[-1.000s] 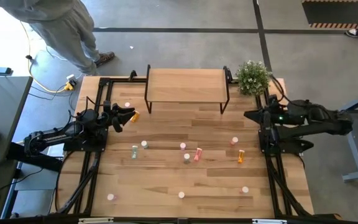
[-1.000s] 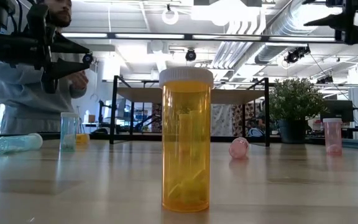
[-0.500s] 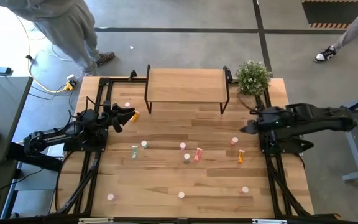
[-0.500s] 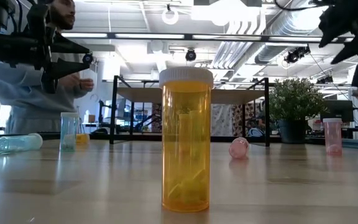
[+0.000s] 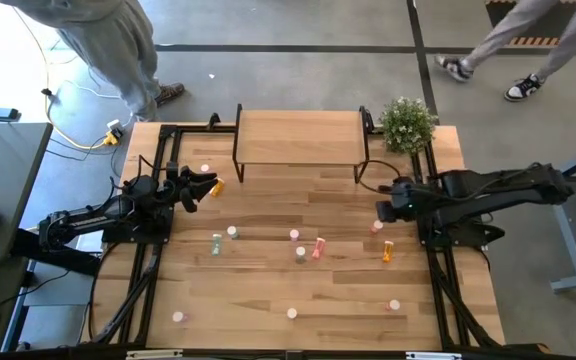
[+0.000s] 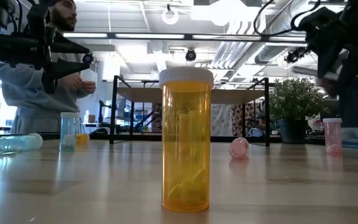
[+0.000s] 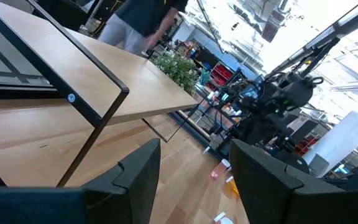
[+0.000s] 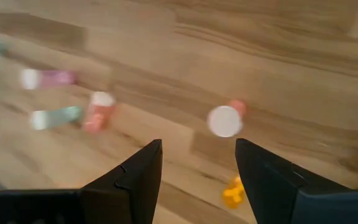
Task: Pick and place medicine bottles onto shelf by color
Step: Put the top right orange pill bottle on the shelf
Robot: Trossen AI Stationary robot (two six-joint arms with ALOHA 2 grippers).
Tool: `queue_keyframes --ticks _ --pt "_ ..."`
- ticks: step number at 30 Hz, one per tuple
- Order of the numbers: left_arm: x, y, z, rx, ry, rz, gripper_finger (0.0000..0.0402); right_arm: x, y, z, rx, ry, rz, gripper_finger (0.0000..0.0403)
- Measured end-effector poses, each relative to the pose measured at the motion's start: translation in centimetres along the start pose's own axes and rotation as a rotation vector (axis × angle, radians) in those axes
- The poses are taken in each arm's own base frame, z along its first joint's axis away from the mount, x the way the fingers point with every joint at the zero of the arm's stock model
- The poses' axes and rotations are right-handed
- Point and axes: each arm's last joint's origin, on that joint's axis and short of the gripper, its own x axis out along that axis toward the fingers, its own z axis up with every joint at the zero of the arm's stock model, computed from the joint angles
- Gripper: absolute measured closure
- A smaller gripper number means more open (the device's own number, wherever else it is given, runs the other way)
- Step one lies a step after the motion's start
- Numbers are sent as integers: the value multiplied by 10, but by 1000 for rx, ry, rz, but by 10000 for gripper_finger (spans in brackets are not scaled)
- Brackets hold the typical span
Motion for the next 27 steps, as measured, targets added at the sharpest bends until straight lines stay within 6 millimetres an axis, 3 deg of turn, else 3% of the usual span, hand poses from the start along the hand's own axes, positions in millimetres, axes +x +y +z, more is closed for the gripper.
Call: queue_keyframes --ticks 14,27 --pt "0 0 0 0 0 0 220 39 14 0 6 41 -228 208" --pt "0 0 0 0 1 -2 220 65 23 -1 -18 51 -306 208"
